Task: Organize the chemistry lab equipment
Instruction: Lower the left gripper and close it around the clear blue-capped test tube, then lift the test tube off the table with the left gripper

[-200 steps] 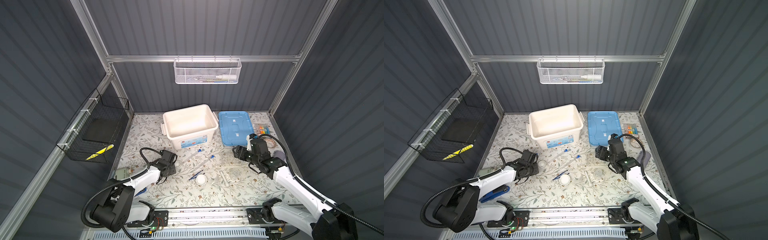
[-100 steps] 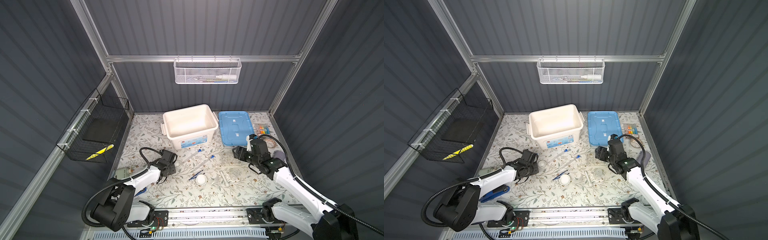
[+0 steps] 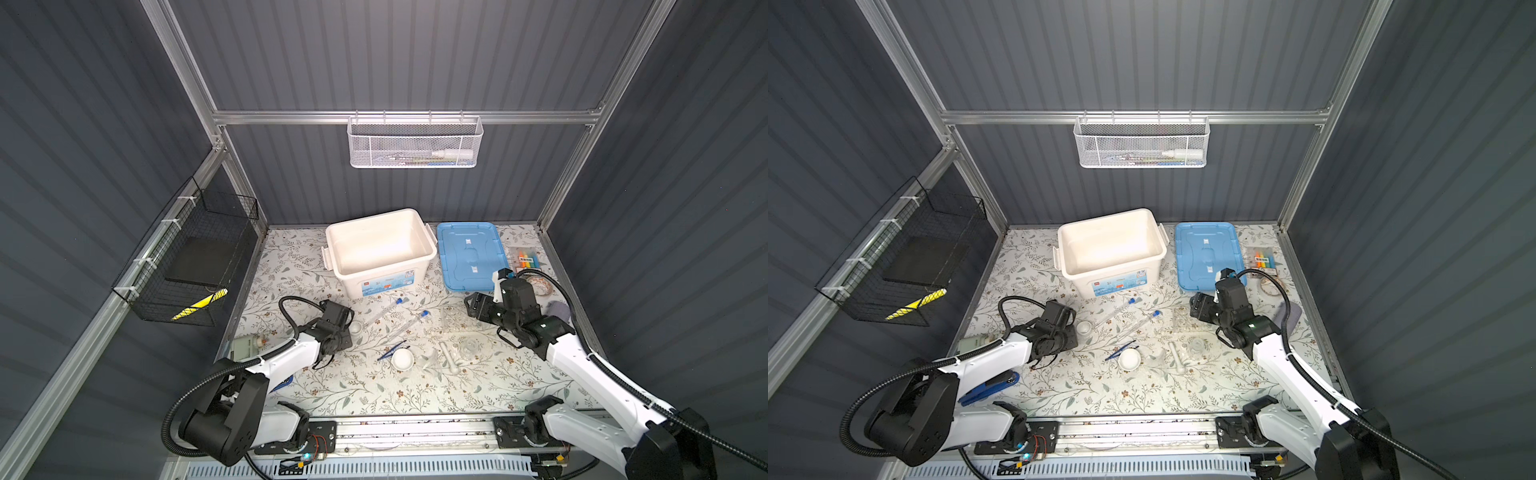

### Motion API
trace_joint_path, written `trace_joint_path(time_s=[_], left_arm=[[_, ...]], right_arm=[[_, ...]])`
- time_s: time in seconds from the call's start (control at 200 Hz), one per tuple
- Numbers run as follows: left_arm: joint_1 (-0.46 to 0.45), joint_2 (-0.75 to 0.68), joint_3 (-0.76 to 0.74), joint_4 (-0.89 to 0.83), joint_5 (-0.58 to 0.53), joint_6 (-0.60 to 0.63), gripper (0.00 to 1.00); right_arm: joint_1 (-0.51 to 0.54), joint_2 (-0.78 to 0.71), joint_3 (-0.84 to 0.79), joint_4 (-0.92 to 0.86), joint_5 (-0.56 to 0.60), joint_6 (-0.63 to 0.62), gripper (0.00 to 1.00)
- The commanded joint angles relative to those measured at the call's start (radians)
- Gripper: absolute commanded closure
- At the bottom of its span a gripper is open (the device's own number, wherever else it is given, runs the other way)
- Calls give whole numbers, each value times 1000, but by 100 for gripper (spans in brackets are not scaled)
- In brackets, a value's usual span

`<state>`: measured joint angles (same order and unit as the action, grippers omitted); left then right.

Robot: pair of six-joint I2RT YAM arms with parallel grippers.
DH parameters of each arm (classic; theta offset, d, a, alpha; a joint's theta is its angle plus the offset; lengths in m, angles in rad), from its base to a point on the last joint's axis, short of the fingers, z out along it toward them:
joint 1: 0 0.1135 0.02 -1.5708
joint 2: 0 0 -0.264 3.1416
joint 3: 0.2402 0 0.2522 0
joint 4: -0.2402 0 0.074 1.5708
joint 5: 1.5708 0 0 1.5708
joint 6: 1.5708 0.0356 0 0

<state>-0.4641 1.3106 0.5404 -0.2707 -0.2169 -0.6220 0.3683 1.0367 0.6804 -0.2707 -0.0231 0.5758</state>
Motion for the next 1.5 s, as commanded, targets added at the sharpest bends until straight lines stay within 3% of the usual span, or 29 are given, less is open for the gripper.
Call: trace_joint_path(time_s=[0.0, 0.675, 1.496], left_arm=[[-2, -29, -15, -40, 15, -1, 85], [-2, -265, 31, -193, -44, 26, 87], [-5, -265, 92, -128, 175, 150, 88]], right_arm=[[6, 2, -14, -11, -10, -2, 20], [28, 50, 10, 62, -117, -2, 22], [89, 207, 79, 154, -208, 31, 24]])
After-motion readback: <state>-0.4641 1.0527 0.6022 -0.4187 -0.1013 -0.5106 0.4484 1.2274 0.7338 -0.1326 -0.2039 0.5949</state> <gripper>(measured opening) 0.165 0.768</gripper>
